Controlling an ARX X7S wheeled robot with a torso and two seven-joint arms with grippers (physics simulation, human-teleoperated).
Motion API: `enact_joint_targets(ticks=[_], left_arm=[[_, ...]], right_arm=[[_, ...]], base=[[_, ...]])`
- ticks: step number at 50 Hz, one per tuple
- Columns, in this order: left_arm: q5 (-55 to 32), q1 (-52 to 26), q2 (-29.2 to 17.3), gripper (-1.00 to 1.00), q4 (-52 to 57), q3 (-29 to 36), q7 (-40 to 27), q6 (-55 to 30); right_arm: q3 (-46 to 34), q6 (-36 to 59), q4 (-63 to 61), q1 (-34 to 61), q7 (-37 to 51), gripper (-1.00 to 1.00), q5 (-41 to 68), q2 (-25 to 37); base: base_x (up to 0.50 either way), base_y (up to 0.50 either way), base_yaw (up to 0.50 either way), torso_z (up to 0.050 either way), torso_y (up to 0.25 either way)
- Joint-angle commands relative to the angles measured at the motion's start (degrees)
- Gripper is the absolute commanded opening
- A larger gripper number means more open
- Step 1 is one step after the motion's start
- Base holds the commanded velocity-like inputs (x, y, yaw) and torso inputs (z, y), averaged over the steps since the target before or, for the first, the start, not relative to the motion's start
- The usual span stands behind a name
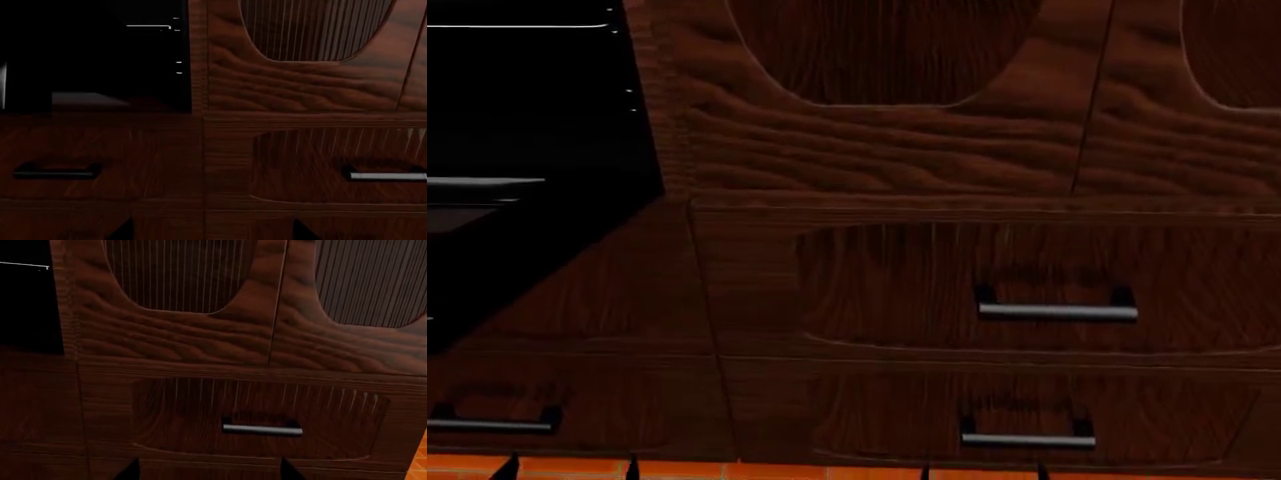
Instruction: Close the oven door
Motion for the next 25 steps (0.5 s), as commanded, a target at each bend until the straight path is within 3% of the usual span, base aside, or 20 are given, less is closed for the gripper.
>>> enact_joint_targets(ticks=[1, 25], left_arm=[[-0.43, -0.08, -0.51, 1.0, -0.29, 0.72, -0.89, 0.32], [-1.84, -0.11, -1.57, 1.0, 0.0, 1.73, -1.93, 0.33]], right_arm=[[-1.03, -0.06, 0.8, 0.5, 0.98, 1.0, -0.07, 0.55], [-2.44, 0.75, 0.23, 0.53, 2.86, 1.0, 0.0, 1.53]], base=[[0.0, 0.0, 0.0, -0.05, 0.0], [0.0, 0.0, 0.0, -0.05, 0.0]])
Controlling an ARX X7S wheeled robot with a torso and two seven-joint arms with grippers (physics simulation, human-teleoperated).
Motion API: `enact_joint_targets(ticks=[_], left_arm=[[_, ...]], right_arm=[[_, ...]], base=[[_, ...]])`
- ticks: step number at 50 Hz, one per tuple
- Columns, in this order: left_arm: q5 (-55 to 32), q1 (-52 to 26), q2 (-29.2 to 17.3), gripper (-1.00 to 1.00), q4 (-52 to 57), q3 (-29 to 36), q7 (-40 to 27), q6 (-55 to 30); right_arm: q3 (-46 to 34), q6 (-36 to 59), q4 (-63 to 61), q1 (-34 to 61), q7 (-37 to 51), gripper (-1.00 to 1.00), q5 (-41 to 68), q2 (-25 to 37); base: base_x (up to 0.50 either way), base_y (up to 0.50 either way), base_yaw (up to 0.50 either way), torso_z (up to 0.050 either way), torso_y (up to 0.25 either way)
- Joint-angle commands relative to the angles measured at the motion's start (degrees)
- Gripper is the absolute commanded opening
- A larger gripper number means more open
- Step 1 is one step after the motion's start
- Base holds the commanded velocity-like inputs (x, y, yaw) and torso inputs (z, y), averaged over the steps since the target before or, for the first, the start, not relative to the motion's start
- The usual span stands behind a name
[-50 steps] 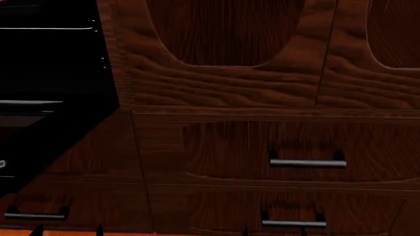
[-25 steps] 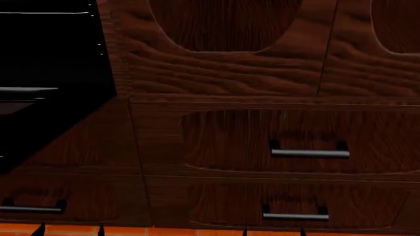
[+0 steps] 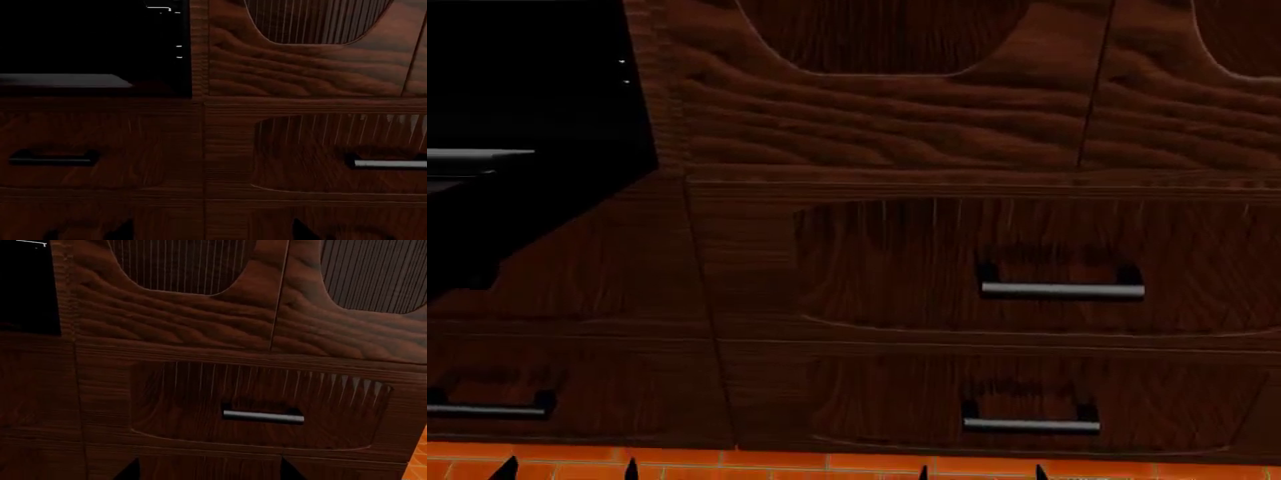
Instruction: Close the oven door
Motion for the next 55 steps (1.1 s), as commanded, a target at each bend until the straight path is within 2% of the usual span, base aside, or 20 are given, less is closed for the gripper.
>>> enact_joint_targets(ticks=[1, 55], left_arm=[[-0.57, -0.04, -0.48, 1.0, 0.13, 0.48, -0.6, -0.07], [-1.79, -0.2, -2.08, 1.0, -0.53, 2.58, -2.79, 1.99]], right_arm=[[-0.65, 0.59, -0.26, 0.06, 1.03, 1.0, -0.09, 0.44], [-3.37, -0.47, 0.96, 0.94, 3.26, 1.0, 0.39, 2.17]], base=[[0.0, 0.0, 0.0, -0.05, 0.0], [0.0, 0.0, 0.0, -0.05, 0.0]])
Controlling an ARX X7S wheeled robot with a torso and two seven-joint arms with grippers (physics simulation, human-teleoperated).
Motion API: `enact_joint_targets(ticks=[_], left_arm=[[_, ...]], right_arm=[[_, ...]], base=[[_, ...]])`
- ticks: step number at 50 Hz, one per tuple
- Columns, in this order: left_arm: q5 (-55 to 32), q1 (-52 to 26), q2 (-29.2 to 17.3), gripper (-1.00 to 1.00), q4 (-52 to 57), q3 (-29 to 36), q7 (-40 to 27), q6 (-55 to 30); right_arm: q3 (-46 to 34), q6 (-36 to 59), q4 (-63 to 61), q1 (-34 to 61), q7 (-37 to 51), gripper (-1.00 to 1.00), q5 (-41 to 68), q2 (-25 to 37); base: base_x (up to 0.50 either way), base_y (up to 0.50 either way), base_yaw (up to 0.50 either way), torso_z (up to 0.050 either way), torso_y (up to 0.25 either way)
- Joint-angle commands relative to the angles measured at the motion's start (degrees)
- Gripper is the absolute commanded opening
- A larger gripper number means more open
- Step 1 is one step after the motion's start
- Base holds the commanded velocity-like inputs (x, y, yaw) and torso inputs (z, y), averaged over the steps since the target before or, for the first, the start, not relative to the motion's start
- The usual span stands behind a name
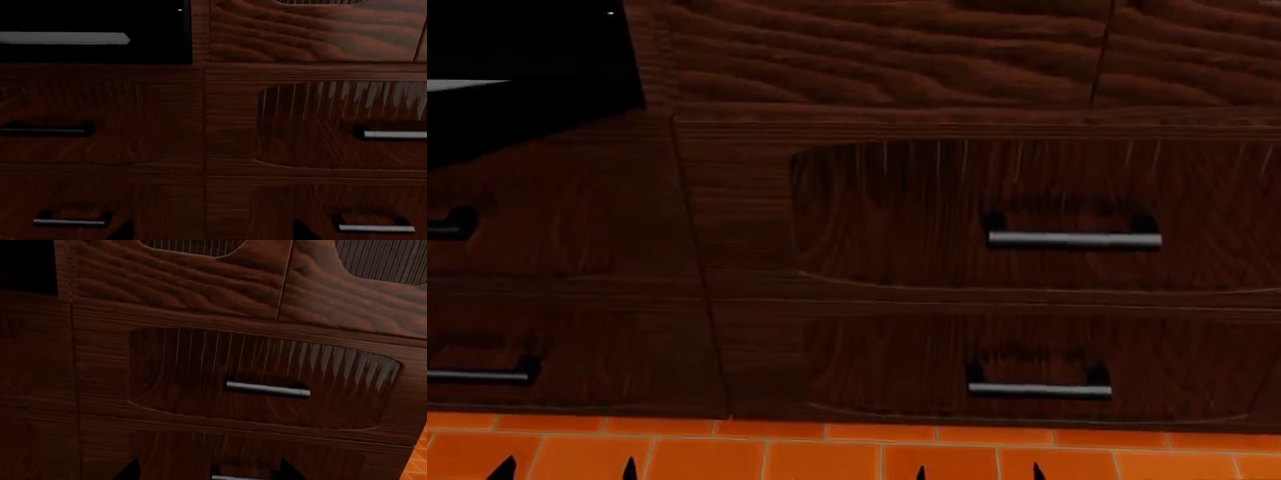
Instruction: Close the oven door
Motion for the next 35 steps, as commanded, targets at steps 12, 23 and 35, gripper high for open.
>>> enact_joint_targets(ticks=[12, 23, 35], left_arm=[[-0.61, 0.08, -0.65, 1.0, 0.05, 0.76, -0.67, 0.86], [-1.05, -0.03, -0.9, 1.0, 0.16, 0.91, -1.24, 0.42], [-1.42, -0.36, -1.1, 1.0, -0.64, 1.27, -1.35, 1.1]], right_arm=[[-0.63, 0.32, 0.16, 0.45, 0.81, 1.0, 0.83, 0.49], [-1.08, 0.12, 0.06, 0.25, 1.24, 1.0, 0.88, 0.83], [-1.48, 0.01, 0.13, 0.35, 1.69, 1.0, 1.03, 1.11]], base=[[0.0, 0.0, 0.0, -0.05, 0.0], [0.0, 0.0, 0.0, -0.05, 0.0], [0.0, 0.0, 0.0, -0.05, 0.0]])
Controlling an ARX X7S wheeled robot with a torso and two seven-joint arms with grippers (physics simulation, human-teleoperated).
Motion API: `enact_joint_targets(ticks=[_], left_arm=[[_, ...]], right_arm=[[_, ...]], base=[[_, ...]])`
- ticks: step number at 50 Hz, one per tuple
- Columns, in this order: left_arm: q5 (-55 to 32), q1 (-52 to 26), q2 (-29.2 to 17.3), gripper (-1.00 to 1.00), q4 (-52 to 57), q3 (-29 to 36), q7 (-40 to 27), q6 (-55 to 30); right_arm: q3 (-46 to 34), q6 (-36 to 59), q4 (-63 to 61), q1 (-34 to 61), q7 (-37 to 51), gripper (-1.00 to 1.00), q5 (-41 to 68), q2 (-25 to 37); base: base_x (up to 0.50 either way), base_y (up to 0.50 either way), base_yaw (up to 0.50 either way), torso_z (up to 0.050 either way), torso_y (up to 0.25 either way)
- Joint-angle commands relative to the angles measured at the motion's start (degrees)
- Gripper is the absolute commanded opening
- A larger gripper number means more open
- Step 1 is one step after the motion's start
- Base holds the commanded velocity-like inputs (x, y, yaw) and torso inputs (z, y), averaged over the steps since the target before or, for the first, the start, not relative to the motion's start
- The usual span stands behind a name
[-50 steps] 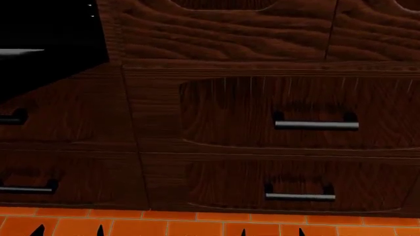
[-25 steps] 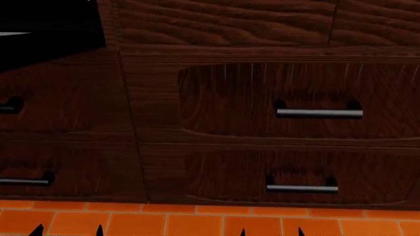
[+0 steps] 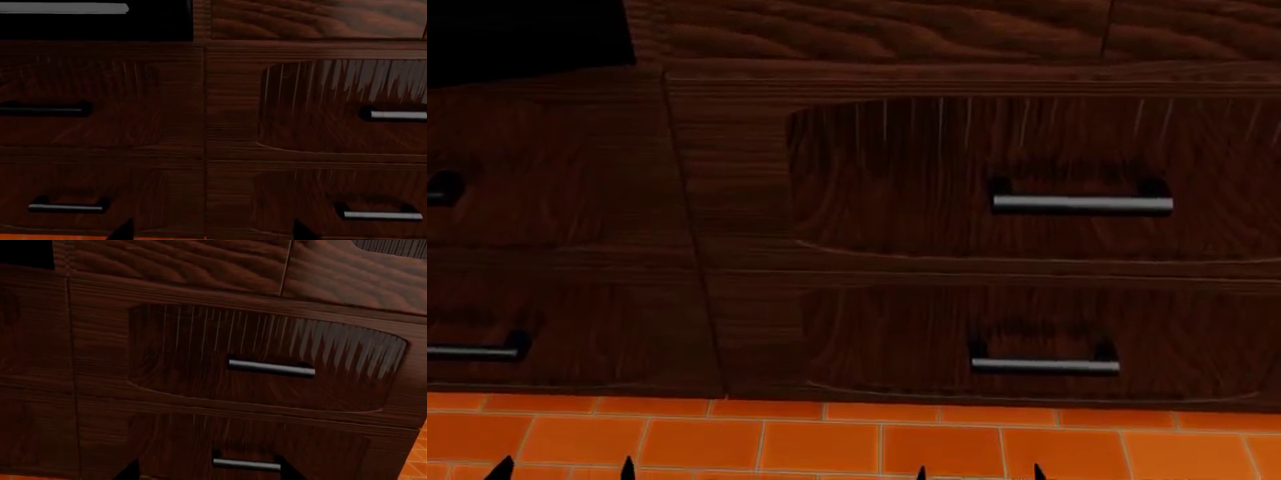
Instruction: Close the oven door
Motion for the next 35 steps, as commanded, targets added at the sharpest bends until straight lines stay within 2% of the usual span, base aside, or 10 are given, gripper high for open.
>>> enact_joint_targets(ticks=[1, 5, 10, 35], left_arm=[[-0.79, -0.26, -0.21, 1.0, -0.64, 0.18, 0.07, 0.65], [-0.99, 0.32, -0.34, 1.0, 0.01, 0.18, 0.1, 1.86], [-1.56, 0.24, -0.39, 1.0, -0.13, 0.14, 0.15, 2.12], [-1.72, -0.46, -0.77, 1.0, -0.93, 1.16, -0.87, 1.18]], right_arm=[[-0.39, -0.23, 0.32, 0.16, 0.42, 1.0, 0.14, 0.26], [-0.45, -0.19, 0.3, 0.14, 0.58, 1.0, 0.26, 0.38], [-0.79, 0.19, 0.06, 0.18, 1.02, 1.0, -0.24, 0.53], [-1.66, -0.09, 0.01, 0.29, 1.43, 1.0, 0.36, 1.15]], base=[[0.0, 0.0, 0.0, -0.05, 0.0], [0.0, 0.0, 0.0, -0.042, 0.0], [0.0, 0.13, 0.0, 0.0, 0.0], [0.0, 0.44, 0.0, 0.0, 0.0]])
